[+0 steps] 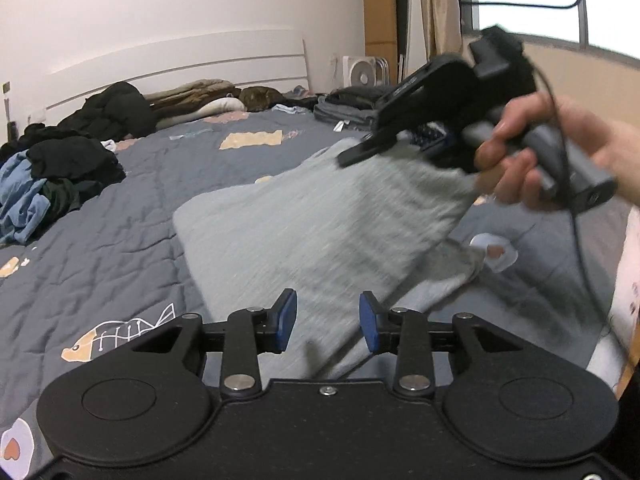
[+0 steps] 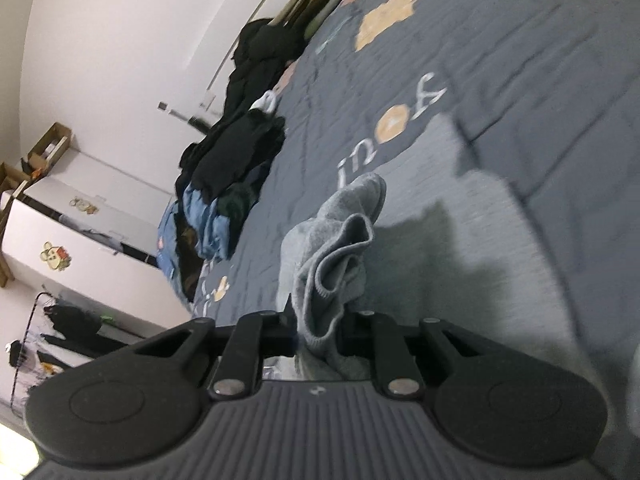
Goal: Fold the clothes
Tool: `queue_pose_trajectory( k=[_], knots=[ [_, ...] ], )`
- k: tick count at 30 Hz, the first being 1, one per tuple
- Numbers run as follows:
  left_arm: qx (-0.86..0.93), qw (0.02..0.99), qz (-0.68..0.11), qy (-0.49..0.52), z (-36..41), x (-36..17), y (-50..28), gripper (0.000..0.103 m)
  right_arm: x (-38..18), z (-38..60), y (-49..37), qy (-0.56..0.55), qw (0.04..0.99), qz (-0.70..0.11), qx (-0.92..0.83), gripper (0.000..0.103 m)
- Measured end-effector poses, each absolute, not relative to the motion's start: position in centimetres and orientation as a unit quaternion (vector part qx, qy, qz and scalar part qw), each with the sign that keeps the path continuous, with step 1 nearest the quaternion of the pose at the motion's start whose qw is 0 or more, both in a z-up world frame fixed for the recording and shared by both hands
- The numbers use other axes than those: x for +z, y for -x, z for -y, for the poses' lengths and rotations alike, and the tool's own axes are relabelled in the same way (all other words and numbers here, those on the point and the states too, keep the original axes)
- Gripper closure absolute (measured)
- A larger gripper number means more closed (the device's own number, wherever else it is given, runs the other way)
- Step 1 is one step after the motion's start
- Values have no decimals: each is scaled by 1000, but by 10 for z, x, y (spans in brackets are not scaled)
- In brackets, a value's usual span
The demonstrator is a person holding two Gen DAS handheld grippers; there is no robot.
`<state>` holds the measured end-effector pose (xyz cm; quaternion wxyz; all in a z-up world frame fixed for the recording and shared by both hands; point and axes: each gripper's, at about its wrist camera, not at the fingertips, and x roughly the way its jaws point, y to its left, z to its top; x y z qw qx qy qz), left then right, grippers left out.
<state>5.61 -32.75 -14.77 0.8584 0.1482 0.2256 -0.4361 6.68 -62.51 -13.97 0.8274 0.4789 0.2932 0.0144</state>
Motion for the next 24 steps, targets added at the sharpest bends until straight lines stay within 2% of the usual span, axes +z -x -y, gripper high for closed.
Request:
queue_pose_trajectory(
  k=[7, 12, 15, 24],
  knots=[
    [-435, 853, -226, -182, 339, -161, -50, 66, -153, 651, -50, -458, 830, -318, -29, 87],
    [-432, 850, -209, -218, 343, -166, -41, 63, -184, 655, -53, -435, 819, -370, -58, 69],
    [-428, 849, -191, -245, 345, -168, -38, 63, -175, 655, -50, -418, 828, -371, -57, 60],
    [-424, 803, -112, -403, 352, -188, -12, 63, -166, 673, -19, -416, 834, -357, -64, 56]
  ],
)
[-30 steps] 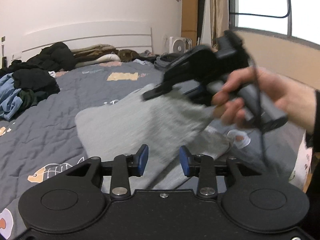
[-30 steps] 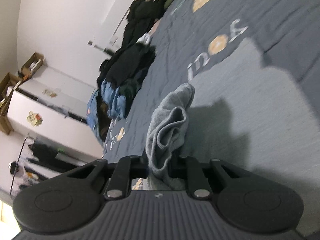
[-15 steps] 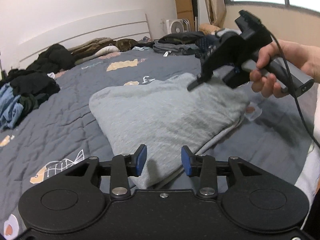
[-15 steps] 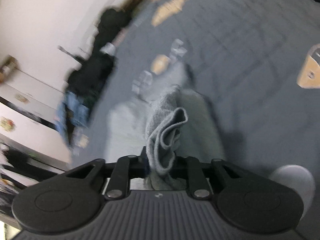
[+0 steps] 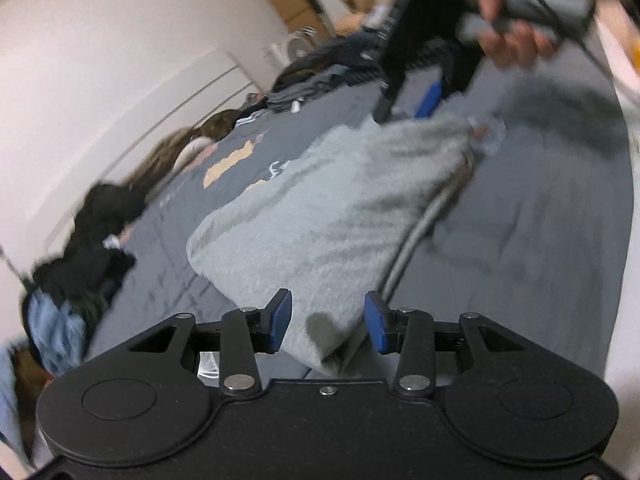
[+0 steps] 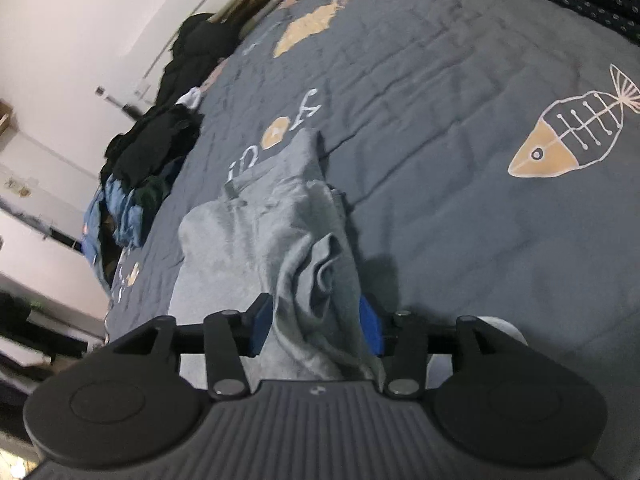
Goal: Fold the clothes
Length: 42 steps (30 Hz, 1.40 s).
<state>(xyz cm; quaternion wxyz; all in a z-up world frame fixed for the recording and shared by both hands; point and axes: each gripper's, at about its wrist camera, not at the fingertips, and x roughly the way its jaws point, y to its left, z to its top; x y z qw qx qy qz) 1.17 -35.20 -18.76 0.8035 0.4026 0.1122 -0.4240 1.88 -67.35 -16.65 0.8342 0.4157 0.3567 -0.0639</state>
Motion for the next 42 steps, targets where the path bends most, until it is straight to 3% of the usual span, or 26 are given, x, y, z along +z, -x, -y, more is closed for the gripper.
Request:
queue_pose_trajectory(
  k=[14, 17, 22, 23, 24, 25, 27, 34, 40, 42],
  knots=[
    [-355, 774, -31, -524, 379, -232, -2, 63, -174, 652, -17, -382, 838, -386, -49, 56],
    [-342, 747, -15, -570, 377, -241, 4, 63, -172, 652, -15, -388, 838, -380, -43, 61],
    [-321, 767, -9, -556, 382, -239, -5, 63, -171, 651, -15, -387, 841, -376, -41, 73],
    [-321, 771, -7, -550, 383, -239, -5, 68, -170, 651, -15, -390, 840, -375, -39, 79],
    [-320, 776, -6, -544, 385, -238, -6, 83, -169, 650, -15, -393, 841, -371, -35, 85],
    [-319, 778, -10, -541, 385, -235, -8, 92, -167, 650, -14, -397, 841, -365, -33, 87],
    [-316, 780, -26, -539, 385, -228, -13, 97, -163, 649, -14, -401, 844, -354, -29, 92],
    [-325, 772, -69, -541, 373, -221, -21, 94, -177, 643, -20, -369, 846, -382, -39, 94],
    [-316, 761, -37, -566, 378, -238, -12, 91, -183, 645, -22, -363, 841, -398, -45, 90],
    [-310, 770, -26, -557, 382, -235, -11, 77, -175, 645, -17, -361, 846, -392, -39, 85]
  ],
)
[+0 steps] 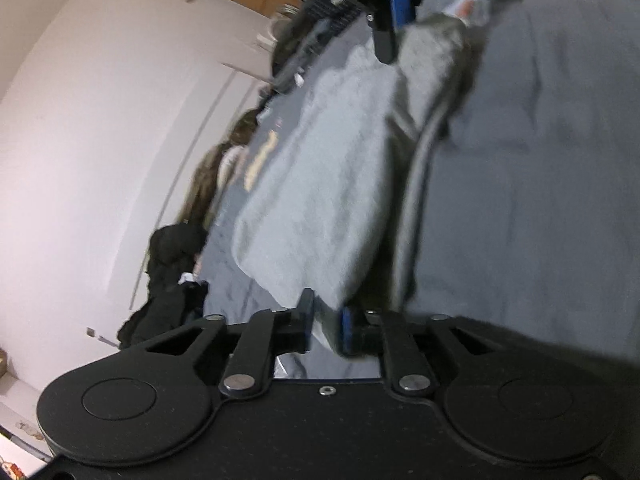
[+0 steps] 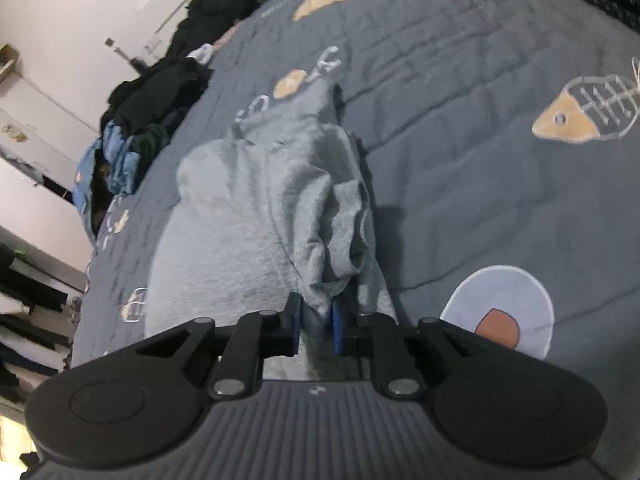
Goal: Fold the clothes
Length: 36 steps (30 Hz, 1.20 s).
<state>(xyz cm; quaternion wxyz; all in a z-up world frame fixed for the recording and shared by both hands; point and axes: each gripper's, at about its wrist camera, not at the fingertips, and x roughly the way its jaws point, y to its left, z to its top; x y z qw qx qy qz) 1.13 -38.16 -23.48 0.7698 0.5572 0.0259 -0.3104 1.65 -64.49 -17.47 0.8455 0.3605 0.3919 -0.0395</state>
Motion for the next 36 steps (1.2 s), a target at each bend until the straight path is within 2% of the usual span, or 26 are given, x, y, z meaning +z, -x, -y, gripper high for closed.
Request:
queue_pose_trajectory(
  k=[2, 3, 6, 7, 8, 9, 10, 11, 14, 20, 24, 26, 30, 32, 34, 36],
  knots=[
    [-308, 777, -19, -549, 384, -232, -10, 63, -171, 643, -11, -357, 846, -395, -36, 78],
    [-310, 779, -17, -545, 384, -231, -10, 60, -169, 642, -9, -356, 845, -397, -34, 73],
    [-313, 785, -21, -534, 386, -230, -12, 60, -171, 639, -4, -348, 841, -412, -34, 65],
    [-316, 786, -25, -531, 387, -230, -13, 62, -173, 638, -4, -343, 840, -418, -34, 65],
    [-319, 787, -29, -528, 388, -230, -14, 74, -174, 636, -3, -337, 840, -425, -33, 65],
    [-321, 788, -32, -525, 389, -229, -15, 91, -177, 633, -3, -331, 840, -429, -32, 65],
    [-321, 785, -38, -529, 388, -230, -17, 93, -179, 631, -3, -325, 841, -432, -32, 65],
    [-321, 782, -43, -533, 388, -230, -19, 94, -182, 629, -3, -319, 841, -436, -31, 70],
    [-324, 776, -57, -538, 380, -224, -24, 98, -184, 627, -2, -292, 848, -440, -35, 94],
    [-323, 773, -69, -542, 371, -216, -26, 99, -177, 636, 3, -281, 865, -412, -49, 96],
    [-318, 760, -34, -566, 374, -227, -9, 94, -175, 637, 4, -282, 861, -422, -28, 96],
    [-316, 758, -32, -569, 379, -233, -10, 85, -173, 636, 5, -286, 859, -425, -6, 95],
    [-330, 758, -58, -560, 379, -228, -13, 80, -171, 639, 7, -286, 852, -438, -11, 91],
    [-354, 764, -88, -532, 370, -212, -13, 72, -166, 647, 10, -303, 851, -429, -17, 89],
    [-385, 779, -120, -480, 358, -191, -17, 64, -154, 657, 14, -312, 859, -405, -21, 85],
    [-418, 797, -155, -408, 346, -172, -25, 52, -141, 666, 14, -328, 869, -369, -26, 70]
  ],
)
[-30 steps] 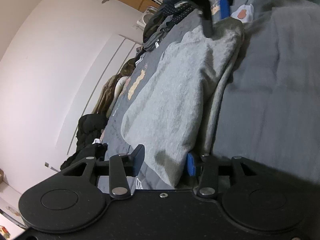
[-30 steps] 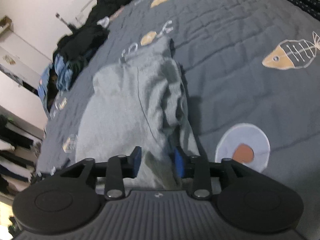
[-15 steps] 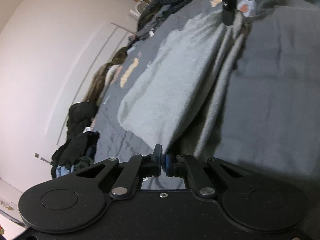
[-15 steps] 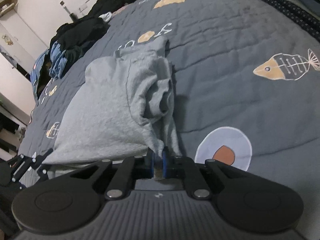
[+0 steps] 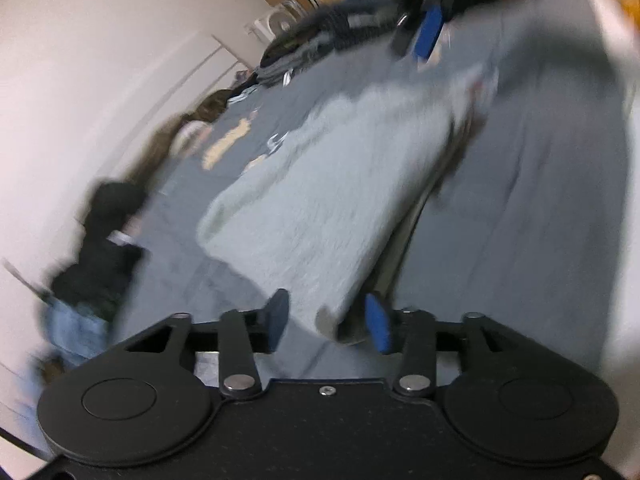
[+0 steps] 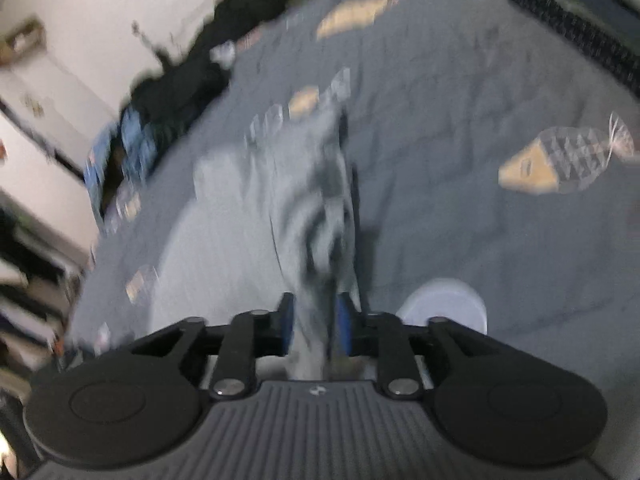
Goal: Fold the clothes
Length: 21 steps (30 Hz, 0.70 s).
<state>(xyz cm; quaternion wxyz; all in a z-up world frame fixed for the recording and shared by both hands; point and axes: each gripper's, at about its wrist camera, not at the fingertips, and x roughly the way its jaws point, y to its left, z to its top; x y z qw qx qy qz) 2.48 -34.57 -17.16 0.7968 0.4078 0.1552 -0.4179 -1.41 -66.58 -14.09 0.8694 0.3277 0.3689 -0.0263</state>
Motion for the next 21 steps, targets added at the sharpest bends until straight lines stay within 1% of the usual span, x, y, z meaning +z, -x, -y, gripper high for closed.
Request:
queue_pose_trajectory(
  k=[1, 2, 3, 6, 7, 10, 13, 17, 21],
  knots=[
    [-432, 807, -173, -365, 340, -164, -31, 47, -134, 670, 12, -337, 875, -348, -26, 64],
    [-444, 814, -191, -321, 335, -156, -37, 42, -130, 672, 4, -338, 879, -335, -29, 55],
    [-456, 820, -208, -277, 330, -147, -43, 42, -126, 673, -3, -338, 883, -323, -32, 51],
    [-492, 813, -276, -145, 321, -141, -69, 42, -118, 671, -35, -324, 895, -305, -25, 46],
    [-502, 806, -297, -100, 318, -139, -77, 42, -116, 668, -49, -313, 899, -307, -18, 45],
    [-502, 800, -327, -27, 311, -138, -98, 42, -113, 657, -94, -279, 907, -316, 15, 43],
    [-488, 803, -343, 19, 302, -140, -114, 42, -114, 645, -139, -233, 912, -334, 47, 43],
    [-471, 806, -355, 52, 291, -140, -126, 42, -126, 631, -193, -151, 914, -369, 74, 43],
    [-469, 805, -356, 66, 289, -136, -134, 42, -143, 623, -218, -126, 899, -409, 93, 43]
  ],
)
